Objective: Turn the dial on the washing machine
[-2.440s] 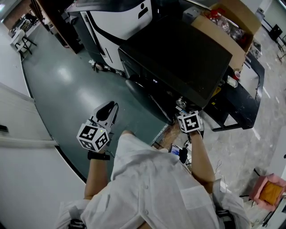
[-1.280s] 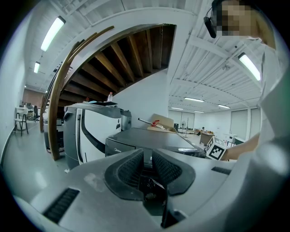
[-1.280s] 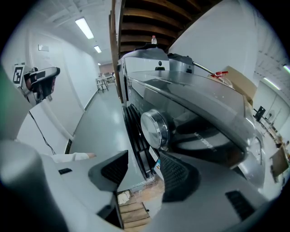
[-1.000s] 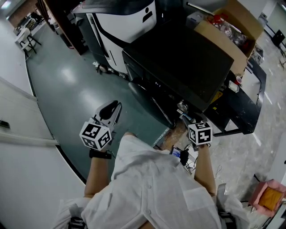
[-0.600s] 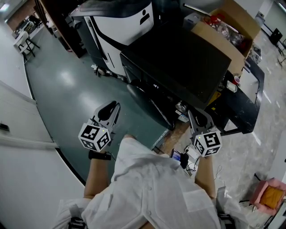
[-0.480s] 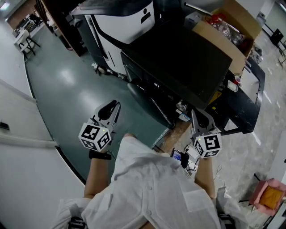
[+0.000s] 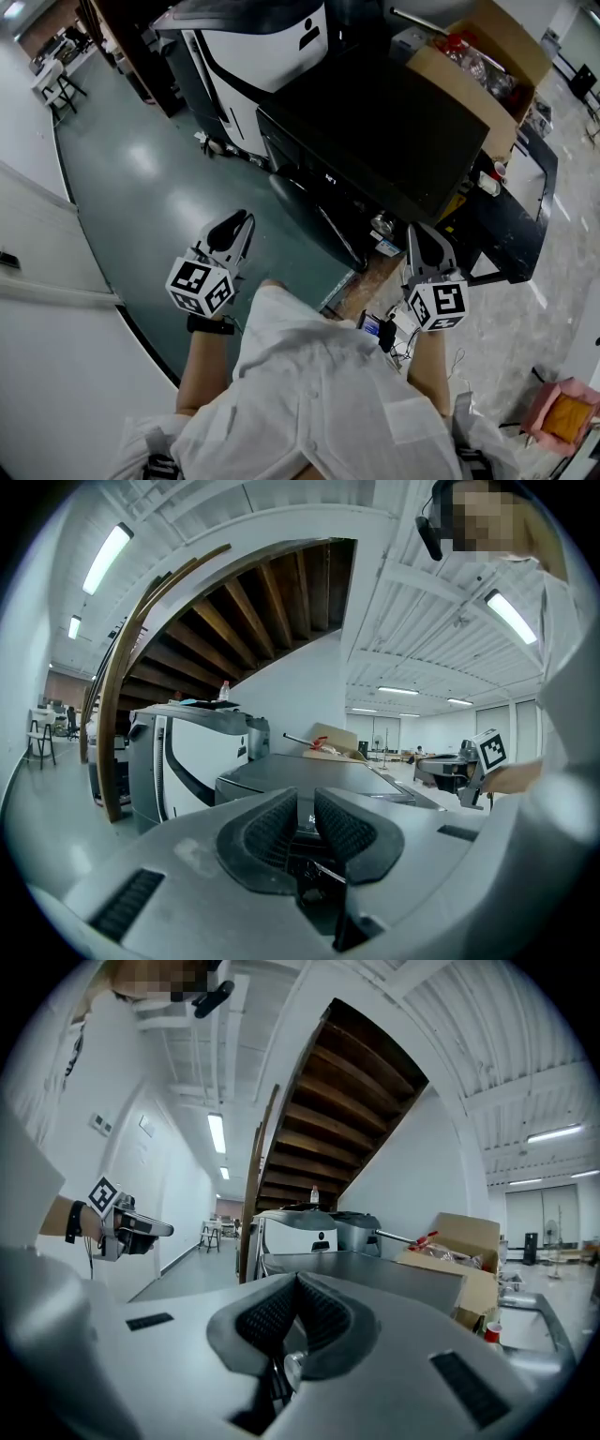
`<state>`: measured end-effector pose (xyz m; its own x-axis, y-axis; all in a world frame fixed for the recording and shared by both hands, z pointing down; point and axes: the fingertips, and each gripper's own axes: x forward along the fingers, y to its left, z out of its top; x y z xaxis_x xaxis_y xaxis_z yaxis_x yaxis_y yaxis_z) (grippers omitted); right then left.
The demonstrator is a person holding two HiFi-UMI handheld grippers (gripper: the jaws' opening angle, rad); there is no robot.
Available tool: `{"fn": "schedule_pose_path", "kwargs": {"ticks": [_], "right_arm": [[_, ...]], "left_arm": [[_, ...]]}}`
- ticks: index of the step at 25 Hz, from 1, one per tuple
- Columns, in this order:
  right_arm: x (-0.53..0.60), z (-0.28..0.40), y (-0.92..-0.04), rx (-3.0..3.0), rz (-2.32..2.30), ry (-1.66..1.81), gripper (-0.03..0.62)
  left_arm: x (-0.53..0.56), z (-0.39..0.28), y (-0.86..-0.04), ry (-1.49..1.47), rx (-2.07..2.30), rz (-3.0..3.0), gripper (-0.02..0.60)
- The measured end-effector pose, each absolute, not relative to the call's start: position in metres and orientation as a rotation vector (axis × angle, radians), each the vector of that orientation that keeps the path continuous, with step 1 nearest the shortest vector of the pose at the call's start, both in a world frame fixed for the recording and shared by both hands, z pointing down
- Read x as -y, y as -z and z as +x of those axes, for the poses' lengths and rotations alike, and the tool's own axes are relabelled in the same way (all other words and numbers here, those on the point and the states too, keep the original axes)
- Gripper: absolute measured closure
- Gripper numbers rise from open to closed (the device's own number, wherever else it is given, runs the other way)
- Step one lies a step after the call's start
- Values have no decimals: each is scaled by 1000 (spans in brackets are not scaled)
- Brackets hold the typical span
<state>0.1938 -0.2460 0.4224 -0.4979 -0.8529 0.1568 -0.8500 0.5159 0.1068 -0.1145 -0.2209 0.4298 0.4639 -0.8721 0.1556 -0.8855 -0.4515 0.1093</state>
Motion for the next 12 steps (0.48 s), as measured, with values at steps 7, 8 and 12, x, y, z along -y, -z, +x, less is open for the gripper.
{"fn": "schedule_pose_path", "kwargs": {"ticks": [7,8,12], "right_arm": [[246,191,-422,2565,1446,28,594],[246,191,-422,2566,1446,26,594],[245,190,-425,2563,1442,25,594]], "left_arm": [[219,-112,-429,-121,1530,2531,522],[219,-112,-429,-122,1529,2532,522],[219,-111,-431,-121,1523,2538,522]]}}
